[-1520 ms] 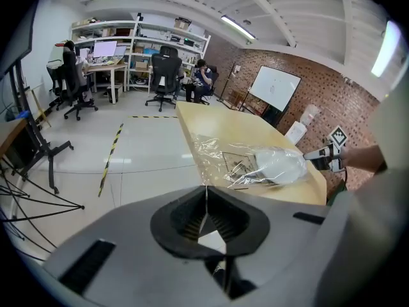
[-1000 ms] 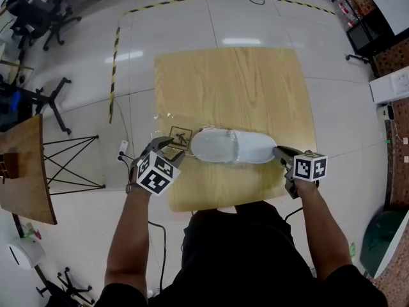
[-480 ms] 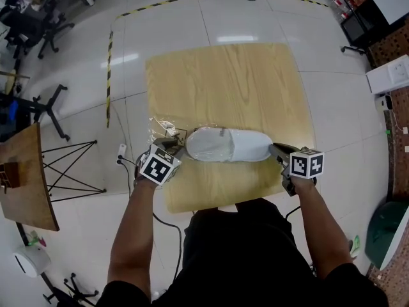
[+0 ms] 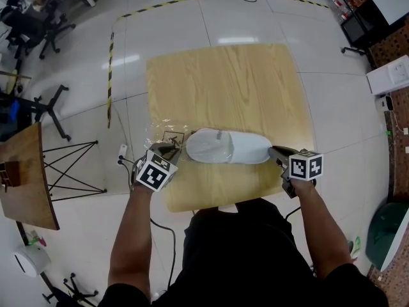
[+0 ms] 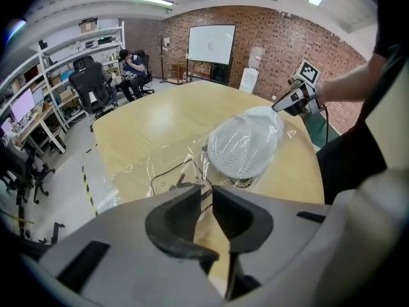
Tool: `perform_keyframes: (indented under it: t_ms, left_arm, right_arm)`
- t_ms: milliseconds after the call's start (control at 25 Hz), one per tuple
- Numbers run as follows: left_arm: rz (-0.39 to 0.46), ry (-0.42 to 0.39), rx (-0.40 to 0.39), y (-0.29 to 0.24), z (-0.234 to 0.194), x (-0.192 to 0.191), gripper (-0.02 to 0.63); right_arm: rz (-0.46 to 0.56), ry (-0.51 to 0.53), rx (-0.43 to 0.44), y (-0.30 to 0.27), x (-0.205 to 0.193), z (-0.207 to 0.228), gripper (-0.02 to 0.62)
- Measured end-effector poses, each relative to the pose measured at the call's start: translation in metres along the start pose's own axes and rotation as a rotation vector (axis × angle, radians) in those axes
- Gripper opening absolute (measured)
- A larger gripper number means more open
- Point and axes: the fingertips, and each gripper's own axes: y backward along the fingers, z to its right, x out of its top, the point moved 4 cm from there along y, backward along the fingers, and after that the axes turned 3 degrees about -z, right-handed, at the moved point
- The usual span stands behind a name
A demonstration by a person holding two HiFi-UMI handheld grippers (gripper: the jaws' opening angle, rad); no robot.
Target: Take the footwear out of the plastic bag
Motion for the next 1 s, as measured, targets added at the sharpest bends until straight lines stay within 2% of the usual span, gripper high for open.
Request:
perform_keyframes:
  t_ms: [320,680,1000]
  left_arm:
    - [-0.004,0.059,0.040,0.022,0.000,-0.032,0.049]
    - [-0.009,0.080,0.098,0.044,0.002,-0.062,0.038]
    - [-0.011,0.132,0.171,0.065,-0.014,-0.086,0.031]
  right_arm:
    - [-0.030,0.040,0.025,-0.006,-0.009,-0.016,0.051]
    - [-0.058,0.081,0.052,-0.012,-0.018,-0.035,0.051]
    - [-0.068,0.101,0.062,-0.013,-0.020,-0.043,0.049]
